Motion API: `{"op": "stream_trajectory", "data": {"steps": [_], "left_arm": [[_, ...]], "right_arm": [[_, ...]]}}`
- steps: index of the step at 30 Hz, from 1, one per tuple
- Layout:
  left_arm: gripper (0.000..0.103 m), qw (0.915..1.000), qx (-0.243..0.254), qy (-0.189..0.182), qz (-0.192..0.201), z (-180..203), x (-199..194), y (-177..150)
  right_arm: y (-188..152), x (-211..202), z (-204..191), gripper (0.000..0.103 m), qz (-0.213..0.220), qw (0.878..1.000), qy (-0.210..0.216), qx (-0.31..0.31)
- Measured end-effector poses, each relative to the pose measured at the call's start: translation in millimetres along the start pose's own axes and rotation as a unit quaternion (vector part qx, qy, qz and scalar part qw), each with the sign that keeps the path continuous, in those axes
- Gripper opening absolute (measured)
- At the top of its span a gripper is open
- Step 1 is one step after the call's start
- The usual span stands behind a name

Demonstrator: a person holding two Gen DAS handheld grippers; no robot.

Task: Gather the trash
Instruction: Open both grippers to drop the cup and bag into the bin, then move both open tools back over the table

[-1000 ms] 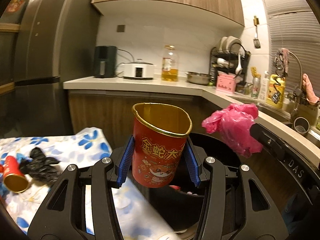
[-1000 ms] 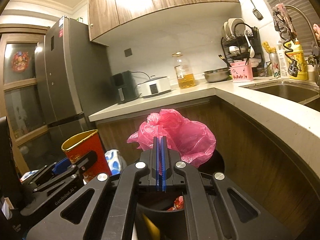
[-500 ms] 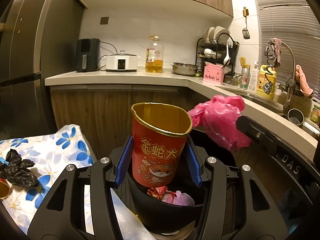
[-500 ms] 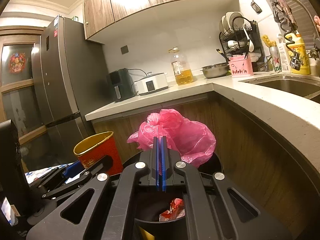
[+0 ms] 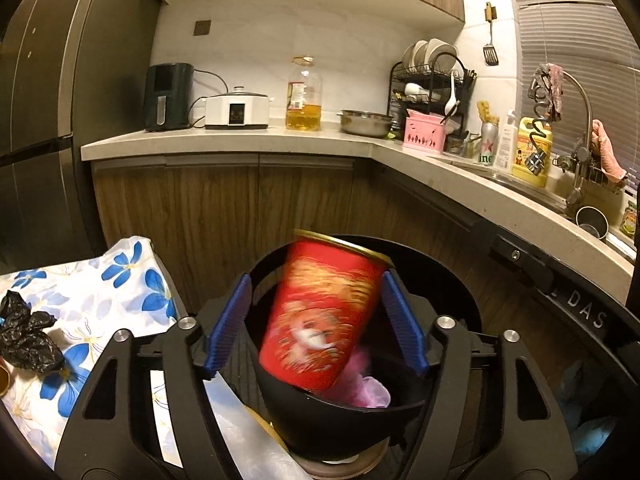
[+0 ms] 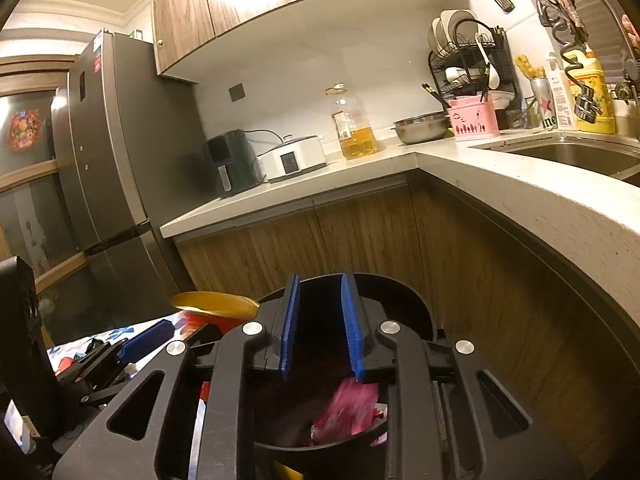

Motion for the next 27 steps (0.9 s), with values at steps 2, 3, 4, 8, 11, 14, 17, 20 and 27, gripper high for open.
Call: {"op": "stream_trajectory", "data": {"steps": [2, 3, 4, 8, 11, 14, 17, 20, 27], "left_arm": [[0.068, 1.0, -0.001, 0.003, -0.002, -2, 0, -1], [0.07, 1.0, -0.002, 0.005, -0.003, -3, -1, -2], [0.071, 1.0, -0.002, 0.008, -0.004, -4, -2, -2], [0.075, 0.9994, -0.005, 0.033, -0.013, -12, -9, -6], [0.078, 0.998, -0.012, 0.059, -0.016, -20, -20, -7], [0.081, 0.9956, -0.009, 0.091, -0.017, -28, -34, -9], [0.083, 0.9931, -0.01, 0.116, -0.014, -37, -51, -9], [0.085, 0.9903, -0.008, 0.138, -0.008, -44, -69, -10], [0.087, 0.9828, -0.003, 0.184, 0.009, -61, -115, -10]], "right_arm": [[0, -1, 2, 0.029, -0.001, 1.0, -0.004, 0.002], [-1, -2, 2, 0.029, -0.002, 1.0, -0.006, 0.003], [-1, -4, 3, 0.03, -0.002, 1.0, -0.008, 0.004], [-2, -10, 2, 0.042, -0.003, 1.0, -0.012, 0.007], [-1, -15, -1, 0.049, -0.001, 1.0, -0.013, 0.005], [-1, -23, -6, 0.056, 0.003, 1.0, -0.013, 0.001], [-1, -29, -12, 0.062, 0.006, 1.0, -0.012, -0.003], [-2, -40, -22, 0.069, 0.014, 1.0, -0.01, -0.013], [-5, -60, -44, 0.076, 0.019, 1.0, 0.005, -0.025]]}}
Point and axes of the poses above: each gripper's, at about its wrist camera, not at the fingertips, and x roughly the way its jaws point, z to its right, y to its top, the point moved 2 cm from there along x, roughly the way its jaws point, and after that the axes turned 13 degrees about z, right-handed, at the moved point
